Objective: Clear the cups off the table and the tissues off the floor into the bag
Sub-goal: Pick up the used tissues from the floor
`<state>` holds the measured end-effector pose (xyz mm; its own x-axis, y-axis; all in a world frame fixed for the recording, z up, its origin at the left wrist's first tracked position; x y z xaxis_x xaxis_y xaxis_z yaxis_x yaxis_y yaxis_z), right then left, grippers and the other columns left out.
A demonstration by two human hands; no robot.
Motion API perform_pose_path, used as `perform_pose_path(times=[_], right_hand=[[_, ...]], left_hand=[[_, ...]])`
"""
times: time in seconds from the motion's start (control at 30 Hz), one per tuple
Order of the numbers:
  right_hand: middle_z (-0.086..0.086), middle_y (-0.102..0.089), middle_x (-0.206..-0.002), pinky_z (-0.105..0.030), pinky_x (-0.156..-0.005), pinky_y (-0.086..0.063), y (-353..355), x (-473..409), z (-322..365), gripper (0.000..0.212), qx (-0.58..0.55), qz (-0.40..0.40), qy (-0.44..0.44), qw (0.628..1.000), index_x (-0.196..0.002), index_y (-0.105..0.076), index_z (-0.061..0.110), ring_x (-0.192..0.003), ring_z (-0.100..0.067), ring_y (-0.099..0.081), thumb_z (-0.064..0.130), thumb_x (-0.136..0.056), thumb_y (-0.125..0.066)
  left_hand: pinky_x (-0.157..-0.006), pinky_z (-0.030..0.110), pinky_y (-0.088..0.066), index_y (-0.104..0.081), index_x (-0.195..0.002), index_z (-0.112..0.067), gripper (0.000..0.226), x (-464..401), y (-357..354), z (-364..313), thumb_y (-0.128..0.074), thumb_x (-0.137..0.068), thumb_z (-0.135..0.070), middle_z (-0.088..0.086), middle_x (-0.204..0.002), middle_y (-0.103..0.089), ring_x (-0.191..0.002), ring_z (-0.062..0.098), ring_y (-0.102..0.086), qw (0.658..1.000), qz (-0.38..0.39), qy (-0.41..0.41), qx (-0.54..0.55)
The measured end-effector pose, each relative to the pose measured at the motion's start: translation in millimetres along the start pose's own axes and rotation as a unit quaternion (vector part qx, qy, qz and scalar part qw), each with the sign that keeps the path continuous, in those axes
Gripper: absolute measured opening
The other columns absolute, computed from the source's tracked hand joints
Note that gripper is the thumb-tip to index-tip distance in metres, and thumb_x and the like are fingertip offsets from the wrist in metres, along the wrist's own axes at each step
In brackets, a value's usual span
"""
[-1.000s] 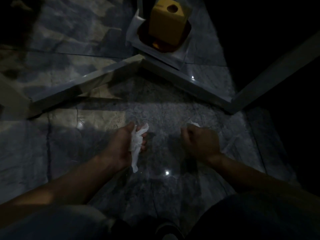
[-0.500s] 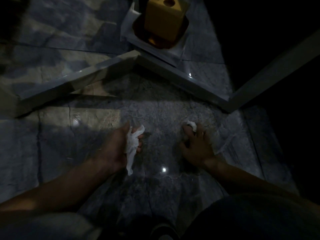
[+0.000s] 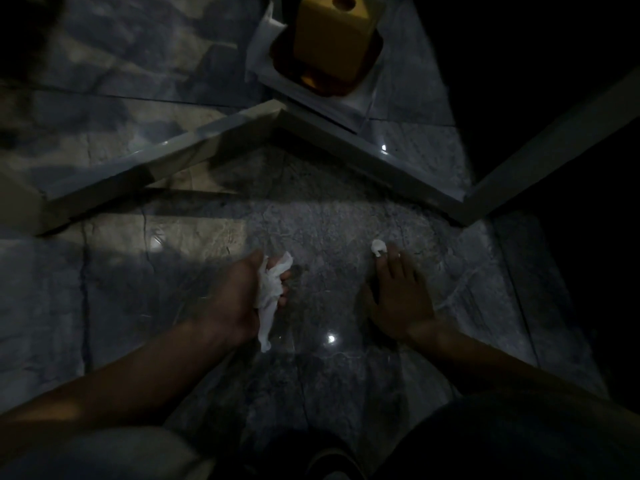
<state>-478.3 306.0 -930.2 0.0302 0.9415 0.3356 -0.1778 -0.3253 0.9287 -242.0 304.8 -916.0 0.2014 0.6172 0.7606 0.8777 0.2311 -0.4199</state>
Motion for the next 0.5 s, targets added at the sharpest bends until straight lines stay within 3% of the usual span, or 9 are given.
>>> perform_pose_path(times=[0.13, 0.27, 0.4, 0.5], right_hand=[[-0.011, -0.003, -0.162, -0.05, -0.119, -0.014, 12, 3, 27, 0.07, 0.032, -0.05, 0.11, 0.992, -0.151, -0.004, 0.014, -0.148, -0.029, -0.002, 0.038, -0.094, -0.037], [-0.017, -0.013, -0.159, -0.05, -0.116, -0.025, 24, 9, 54, 0.072, 0.048, -0.071, 0.196, 0.977, -0.15, -0.015, 0.006, -0.148, -0.029, -0.011, 0.027, -0.091, -0.051], [-0.02, -0.024, -0.155, -0.047, -0.113, -0.032, 44, 19, 88, 0.068, -0.009, -0.099, 0.28, 0.955, -0.147, -0.024, 0.002, -0.143, -0.031, -0.026, 0.018, -0.089, -0.055], [-0.021, -0.032, -0.152, -0.041, -0.114, -0.032, 54, 27, 115, 0.062, -0.058, -0.118, 0.342, 0.93, -0.144, -0.029, -0.003, -0.14, -0.03, -0.032, 0.01, -0.089, -0.054]], left_hand=[[-0.056, 0.028, -0.041, -0.06, -0.104, -0.008, 0.035, 1, 0, -3, -0.037, -0.102, -0.035, 0.003, -0.08, -0.06, -0.062, 0.015, -0.05, 1.0, -0.007, -0.009, -0.013], [-0.053, 0.027, -0.044, -0.063, -0.094, -0.011, 0.036, 3, 0, -3, -0.038, -0.101, -0.036, 0.004, -0.077, -0.059, -0.058, 0.015, -0.051, 1.0, -0.009, 0.002, -0.003], [-0.043, 0.018, -0.049, -0.066, -0.079, -0.01, 0.047, 8, -9, 0, -0.036, -0.1, -0.04, 0.004, -0.058, -0.065, -0.043, 0.014, -0.06, 0.999, 0.029, 0.026, 0.022], [-0.067, 0.033, -0.057, -0.074, -0.088, -0.009, 0.055, 12, -14, -1, -0.034, -0.099, -0.045, 0.012, -0.081, -0.075, -0.067, 0.022, -0.072, 0.998, 0.053, 0.034, 0.029]])
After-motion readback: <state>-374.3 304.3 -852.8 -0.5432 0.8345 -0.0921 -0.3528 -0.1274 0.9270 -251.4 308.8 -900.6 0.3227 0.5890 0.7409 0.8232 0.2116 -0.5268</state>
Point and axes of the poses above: each hand's wrist, its own x-axis away from the middle knuckle, its own y-axis out of the back of the hand, z = x × y, the point moved 7 cm from there along -x, towards the middle knuckle
